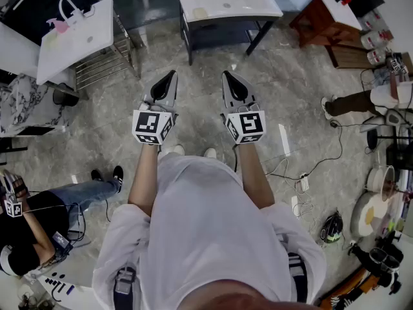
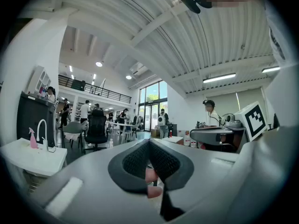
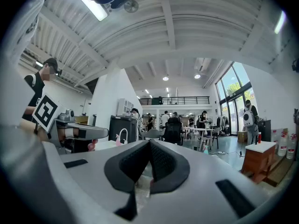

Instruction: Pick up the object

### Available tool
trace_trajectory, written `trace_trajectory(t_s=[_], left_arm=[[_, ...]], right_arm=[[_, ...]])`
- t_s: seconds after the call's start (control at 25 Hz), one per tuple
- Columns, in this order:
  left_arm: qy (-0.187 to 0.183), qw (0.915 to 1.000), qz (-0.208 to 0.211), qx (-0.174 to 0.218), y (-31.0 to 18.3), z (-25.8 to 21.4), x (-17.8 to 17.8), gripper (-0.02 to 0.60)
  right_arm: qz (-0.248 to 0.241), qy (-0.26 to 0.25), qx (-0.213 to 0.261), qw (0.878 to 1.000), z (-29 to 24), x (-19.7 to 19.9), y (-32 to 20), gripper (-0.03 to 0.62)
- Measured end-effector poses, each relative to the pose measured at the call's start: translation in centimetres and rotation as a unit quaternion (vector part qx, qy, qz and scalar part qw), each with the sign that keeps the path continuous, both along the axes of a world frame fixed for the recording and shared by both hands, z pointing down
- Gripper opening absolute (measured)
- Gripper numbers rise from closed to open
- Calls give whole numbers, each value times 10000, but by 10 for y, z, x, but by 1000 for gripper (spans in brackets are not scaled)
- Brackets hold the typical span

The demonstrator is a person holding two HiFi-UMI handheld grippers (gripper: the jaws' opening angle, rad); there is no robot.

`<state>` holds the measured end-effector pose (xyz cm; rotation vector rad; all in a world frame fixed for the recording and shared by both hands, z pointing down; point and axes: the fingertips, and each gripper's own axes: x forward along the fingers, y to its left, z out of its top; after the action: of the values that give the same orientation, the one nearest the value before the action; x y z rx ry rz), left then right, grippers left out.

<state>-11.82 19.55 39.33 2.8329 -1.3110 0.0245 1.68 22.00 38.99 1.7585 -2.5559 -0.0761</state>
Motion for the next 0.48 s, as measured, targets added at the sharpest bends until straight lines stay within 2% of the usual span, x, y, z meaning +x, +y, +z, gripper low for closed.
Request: trace_trajectory(t_s=[0.48], left_arm=[[-60, 10000, -62, -4, 6, 7, 11, 0]], right_arm=[[-33, -32, 125, 9999, 0, 11, 15, 0]])
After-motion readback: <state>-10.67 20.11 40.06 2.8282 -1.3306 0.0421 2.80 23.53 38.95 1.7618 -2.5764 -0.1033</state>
